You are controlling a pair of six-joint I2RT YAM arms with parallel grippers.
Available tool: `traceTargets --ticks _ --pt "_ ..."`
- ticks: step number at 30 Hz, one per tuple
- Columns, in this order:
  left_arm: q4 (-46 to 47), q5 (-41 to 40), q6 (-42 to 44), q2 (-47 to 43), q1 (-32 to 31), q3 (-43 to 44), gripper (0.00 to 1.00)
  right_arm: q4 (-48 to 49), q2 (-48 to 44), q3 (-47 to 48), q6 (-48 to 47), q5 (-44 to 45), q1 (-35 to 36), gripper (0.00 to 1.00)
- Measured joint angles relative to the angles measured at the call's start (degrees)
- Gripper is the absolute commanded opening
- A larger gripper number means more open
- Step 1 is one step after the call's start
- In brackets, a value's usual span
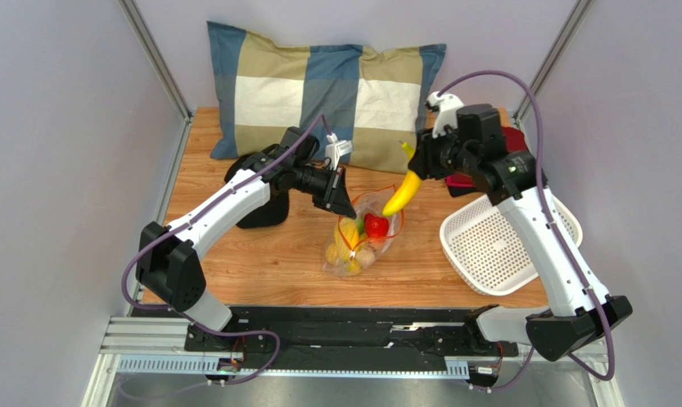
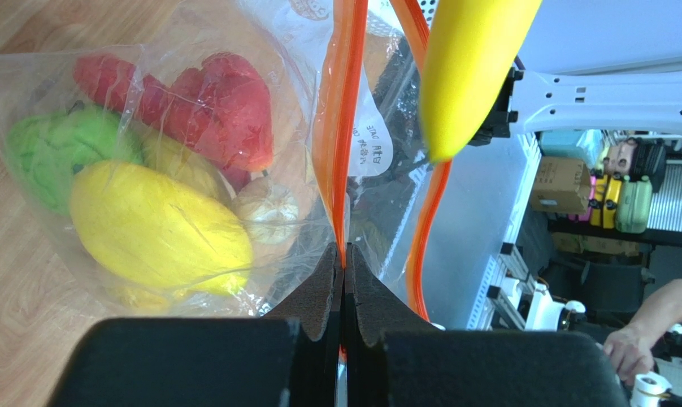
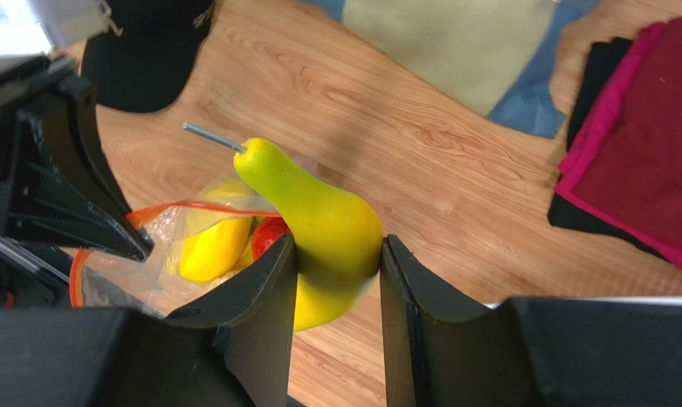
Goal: Place the food in the zip-top bag and seal the zipper
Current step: Place the fake fruit in the zipper food storage bag.
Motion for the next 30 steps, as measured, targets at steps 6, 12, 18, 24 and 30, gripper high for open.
traceTargets --ticks 6,12,18,24,30 --pt "0.33 1.29 -1.40 0.00 0.96 0.00 0.00 8.87 -3.91 -10.80 -4.52 4.35 11.56 0.00" --pt "1.18 2.67 -2.95 0.00 1.92 0.00 0.00 18.08 -7.13 -20.87 -9.94 6.03 16.98 0.00" --pt "1.53 3.74 -3.61 0.00 2.73 -0.02 0.00 22.82 -8.13 -28.13 -15.50 3.02 18.25 0.00" --pt "1.68 4.22 -3.87 0.00 2.99 -0.09 0.00 23.50 -7.89 -28.24 -16.46 1.20 18.32 0.00" --pt "1.97 4.31 -4.04 0.00 3.13 -0.09 0.00 22.49 -4.90 -26.84 -16.63 -1.38 18.58 0.02"
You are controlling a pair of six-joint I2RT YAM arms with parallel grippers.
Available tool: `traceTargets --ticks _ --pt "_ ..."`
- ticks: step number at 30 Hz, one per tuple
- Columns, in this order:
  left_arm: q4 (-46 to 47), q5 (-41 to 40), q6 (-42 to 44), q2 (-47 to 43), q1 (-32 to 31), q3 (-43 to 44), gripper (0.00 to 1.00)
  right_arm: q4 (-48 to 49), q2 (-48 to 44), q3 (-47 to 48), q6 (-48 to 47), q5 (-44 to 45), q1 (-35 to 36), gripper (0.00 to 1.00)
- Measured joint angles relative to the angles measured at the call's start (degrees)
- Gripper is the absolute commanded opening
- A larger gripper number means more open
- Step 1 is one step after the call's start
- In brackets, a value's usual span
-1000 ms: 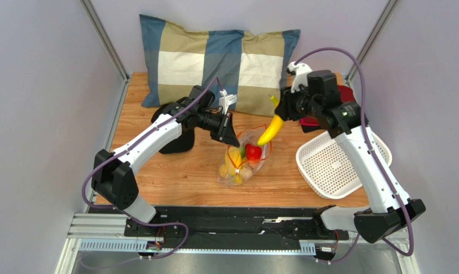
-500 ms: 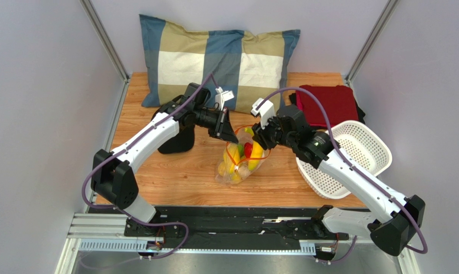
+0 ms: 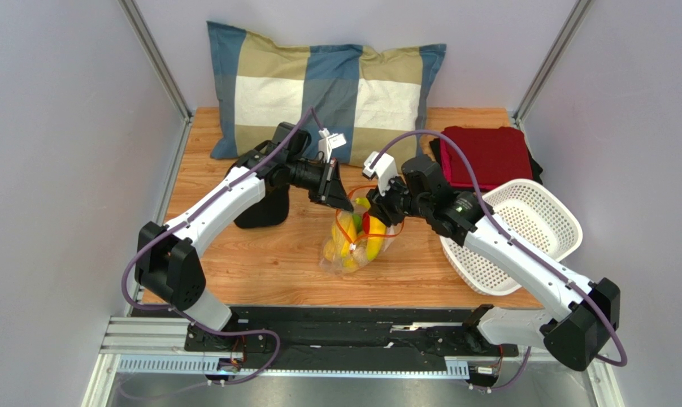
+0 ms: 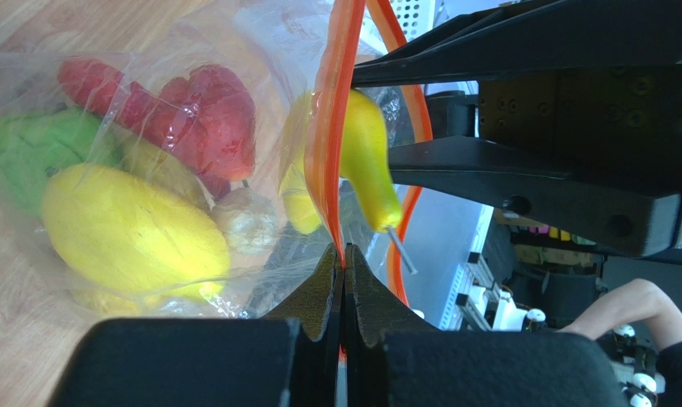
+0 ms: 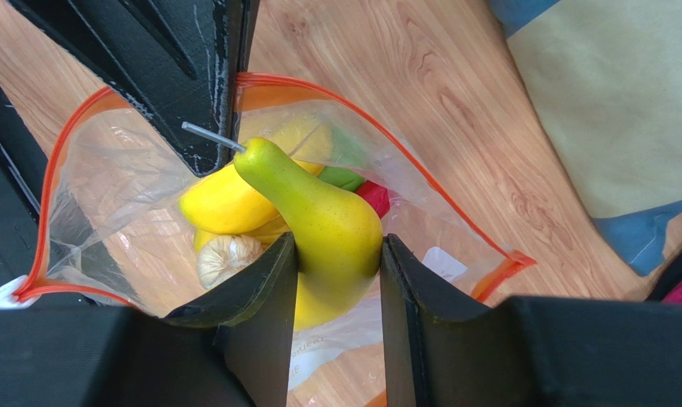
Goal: Place the food in the zip-top bag and seal the zipper
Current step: Place the fake fruit in the zipper food storage bag.
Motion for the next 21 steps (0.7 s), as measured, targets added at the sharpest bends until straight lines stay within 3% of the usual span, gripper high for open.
traceTargets --ticks 2,3,5,9,10,13,18,21 --pt "0.02 0.04 -0.07 0.00 0.15 0.00 0.00 -0.87 1.20 0.59 0.57 0.17 0.00 0.11" --pt "0.04 0.11 -0.09 0.00 0.33 0.00 0.00 -1.38 1.77 0.94 1.05 0.44 0.00 0.28" --pt "0.20 0.26 -0.28 0.00 0.59 -0.02 0.00 -2.51 2.95 1.86 2.64 1.29 0.00 0.36" --pt "0.61 0.79 -0.68 0.00 0.96 -0.15 0.00 -3.41 4.02 2.86 5.60 1.77 0.00 0.71" --pt "0.66 0.83 -0.70 0.00 1.03 -0.20 0.00 -3.82 4.13 3.21 6.21 1.60 0.00 0.75" --pt "0.63 0.85 -0.66 0.00 1.20 -0.24 0.00 -6.05 4.17 4.96 7.28 1.55 -0.20 0.83" --pt "0.50 0.83 -0.37 0.00 1.49 -0.31 0.00 -11.96 4.17 11.63 7.72 0.55 -3.34 0.81" --pt "0.39 0.83 -0.17 0.00 1.49 -0.31 0.00 -15.50 4.02 15.76 7.96 -1.44 -8.81 0.79"
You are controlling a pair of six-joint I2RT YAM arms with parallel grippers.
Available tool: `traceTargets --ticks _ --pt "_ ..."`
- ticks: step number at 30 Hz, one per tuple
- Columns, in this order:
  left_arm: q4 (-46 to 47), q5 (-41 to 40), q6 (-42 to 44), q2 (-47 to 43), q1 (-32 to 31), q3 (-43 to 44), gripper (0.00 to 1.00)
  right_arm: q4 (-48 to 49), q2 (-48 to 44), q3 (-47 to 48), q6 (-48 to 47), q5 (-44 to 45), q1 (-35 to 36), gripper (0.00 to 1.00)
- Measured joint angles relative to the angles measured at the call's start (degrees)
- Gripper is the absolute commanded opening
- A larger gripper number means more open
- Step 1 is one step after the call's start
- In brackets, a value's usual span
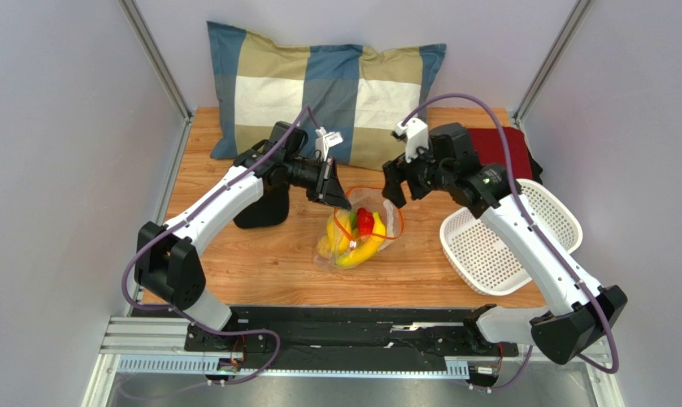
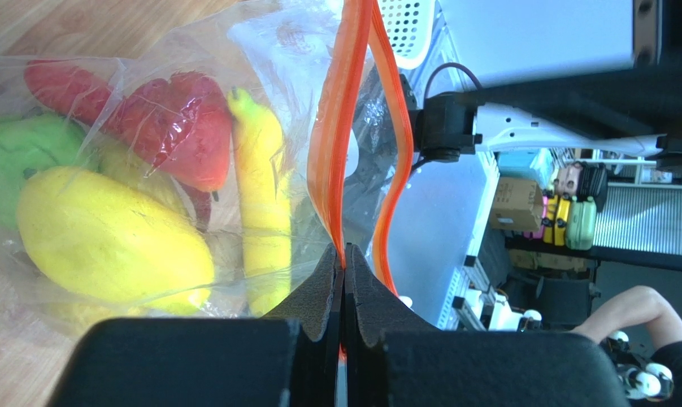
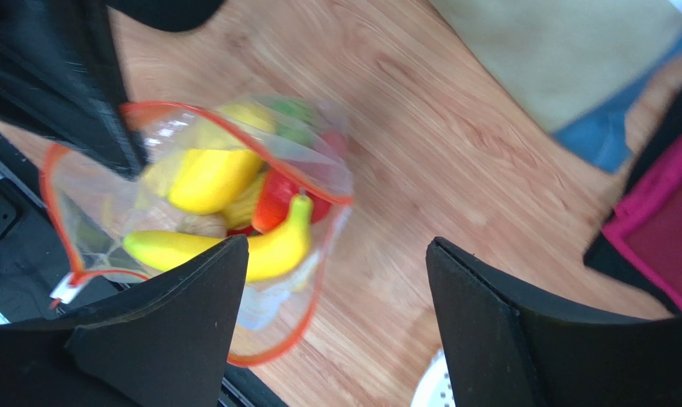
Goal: Place the food in the zip-top bag and seal the zipper
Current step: Place the fake fruit in the zipper food storage bag, then adjust the zipper food storage bag at the center of the board.
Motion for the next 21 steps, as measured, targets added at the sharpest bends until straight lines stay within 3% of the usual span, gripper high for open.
traceTargets --ticks 4,9,10,16,17,19,21 --pt "-0.17 -0.02 0.48 0.00 0.00 0.00 0.00 -4.76 -0.11 -0.11 0.74 -2.32 -6.01 0.78" --pt "-1.70 -0.20 2.03 0.00 0.00 0.00 0.00 -10.97 1.07 -4.81 2.86 -11.89 -8.48 0.70" --pt "-1.95 -0.26 2.36 0.00 0.00 0.00 0.00 -11.56 1.57 -5.46 3.10 -13.84 -8.48 0.67" --pt "-3.78 -0.31 5.09 -0.07 -0.44 0.00 0.00 -13.09 6.14 -6.80 6.58 -25.38 -8.46 0.17" --pt "-4.63 -0.44 5.92 -0.07 -0.74 0.00 0.00 -13.03 7.04 -6.80 7.63 -27.32 -8.46 0.00" --pt "-6.08 -0.55 7.61 -0.07 -1.57 0.09 0.00 -12.83 8.28 -6.80 8.63 -30.05 -8.48 0.00" --pt "-7.78 -0.72 8.68 -0.04 -2.62 0.74 0.07 -12.74 9.01 -6.75 11.10 -32.96 -8.48 0.00"
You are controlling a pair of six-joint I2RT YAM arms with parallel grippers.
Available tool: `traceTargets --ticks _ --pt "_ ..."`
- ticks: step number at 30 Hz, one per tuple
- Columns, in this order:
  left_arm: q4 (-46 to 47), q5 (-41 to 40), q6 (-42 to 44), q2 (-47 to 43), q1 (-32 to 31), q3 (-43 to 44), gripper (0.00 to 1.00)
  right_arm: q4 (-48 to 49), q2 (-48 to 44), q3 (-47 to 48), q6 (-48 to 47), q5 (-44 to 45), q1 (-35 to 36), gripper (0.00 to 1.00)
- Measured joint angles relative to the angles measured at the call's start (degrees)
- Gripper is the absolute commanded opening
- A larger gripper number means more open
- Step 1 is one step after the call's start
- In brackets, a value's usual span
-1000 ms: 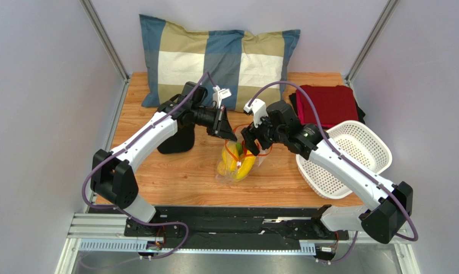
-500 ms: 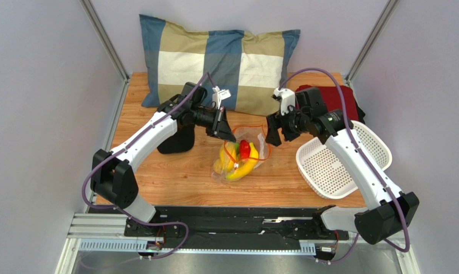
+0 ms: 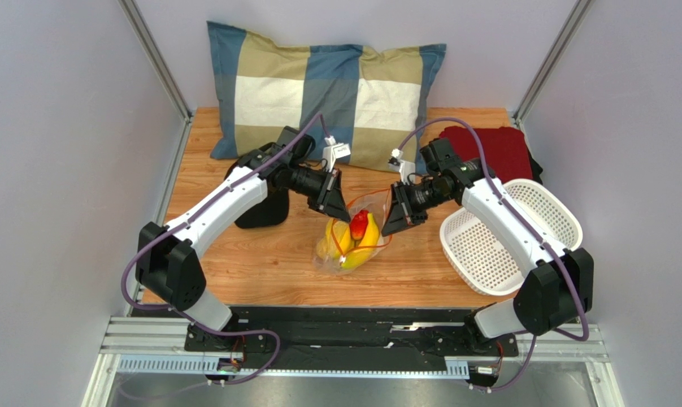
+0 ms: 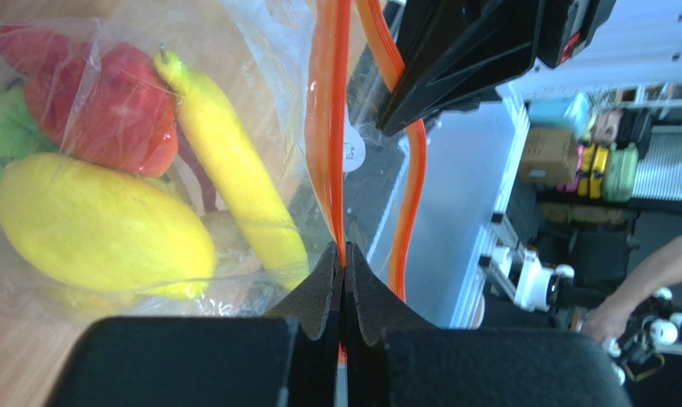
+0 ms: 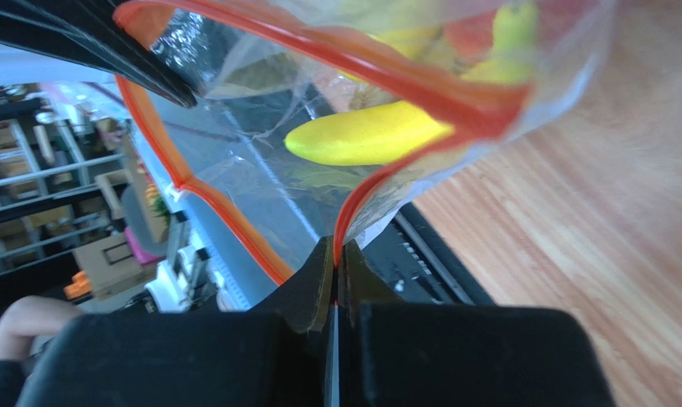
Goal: Place the food in the zip-top bag and seal the zipper
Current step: Adjust the zipper food storage bag at the center of the board.
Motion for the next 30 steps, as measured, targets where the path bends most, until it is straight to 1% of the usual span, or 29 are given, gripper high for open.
traceTargets --ticks 1,4,5,7,8,9,10,11,13,15,16,17,18,19,20,22,24,27,29,30 --pt "-1.09 -0.15 0.59 0.13 -0.50 1.01 0.11 0.17 0.04 0.00 1.36 -1.51 0.02 0.00" --pt "-3.02 -0.59 2.45 1.33 -1.31 5.70 0.27 1.51 -1.16 -0.31 4.87 -4.35 0.00 0.00" --pt "-3.43 -0.76 3.02 1.90 -1.44 7.96 0.39 2.08 -1.95 -0.72 6.01 -4.83 0.00 0.00" --pt "-3.32 -1.75 4.33 2.19 -1.40 10.95 0.53 3.76 -3.45 -2.29 8.24 -5.55 -0.02 0.00" --pt "-3.17 -2.64 5.03 1.90 -1.22 11.65 0.74 5.27 -4.42 -4.04 9.81 -5.79 -0.20 0.00" --pt "-2.67 -3.23 5.53 1.44 -0.90 11.72 0.91 6.14 -4.98 -5.51 11.21 -5.84 -0.26 0.00" --pt "-1.25 -3.78 5.55 0.46 -0.35 10.82 0.99 6.93 -5.27 -6.69 12.41 -5.75 -0.33 0.00" --pt "0.50 -4.28 5.53 -1.16 0.35 8.98 0.99 7.89 -5.42 -7.82 13.73 -5.66 -0.42 0.00" --pt "5.66 -5.44 4.28 -7.26 3.56 1.14 0.99 9.70 -5.49 -9.49 16.68 -5.20 -0.57 0.00" --pt "8.83 -7.28 3.65 -16.35 7.52 -8.02 0.99 11.50 -5.57 -10.01 19.54 -4.79 -0.63 0.00" --pt "9.55 -8.13 3.74 -20.52 9.14 -11.19 0.99 12.57 -5.75 -10.19 20.87 -4.55 -0.68 0.00" --pt "10.40 -9.09 4.39 -28.35 10.40 -15.72 0.99 14.12 -6.05 -10.34 22.97 -4.13 -0.70 0.00" --pt "10.32 -9.14 4.50 -29.79 10.73 -16.31 0.99 14.84 -6.12 -10.38 24.06 -4.04 -0.70 0.00" --pt "11.06 -8.83 5.99 -34.16 10.67 -18.10 0.98 16.02 -6.16 -10.38 25.73 -3.82 -0.70 0.00" --pt "11.21 -8.31 7.56 -37.66 10.47 -19.47 0.94 17.03 -6.16 -10.38 26.95 -3.72 -0.70 0.00" --pt "11.67 -7.17 10.93 -44.17 10.08 -22.73 0.91 18.67 -5.97 -10.38 29.68 -3.48 -0.70 0.00" --pt "12.37 -5.97 13.97 -47.54 9.97 -25.92 0.89 20.00 -5.29 -10.03 32.06 -3.19 -0.70 0.00" --pt "14.03 -5.66 17.20 -48.63 8.87 -31.63 0.86 21.44 -3.39 -8.87 34.38 -2.62 -0.74 0.00" --pt "15.04 -6.91 19.54 -49.20 6.36 -36.15 0.81 22.08 -2.08 -8.20 35.67 -2.12 -0.76 0.00" --pt "15.58 -7.41 20.17 -49.35 4.68 -37.79 0.81 22.38 -1.55 -8.07 36.20 -1.95 -0.81 0.00"
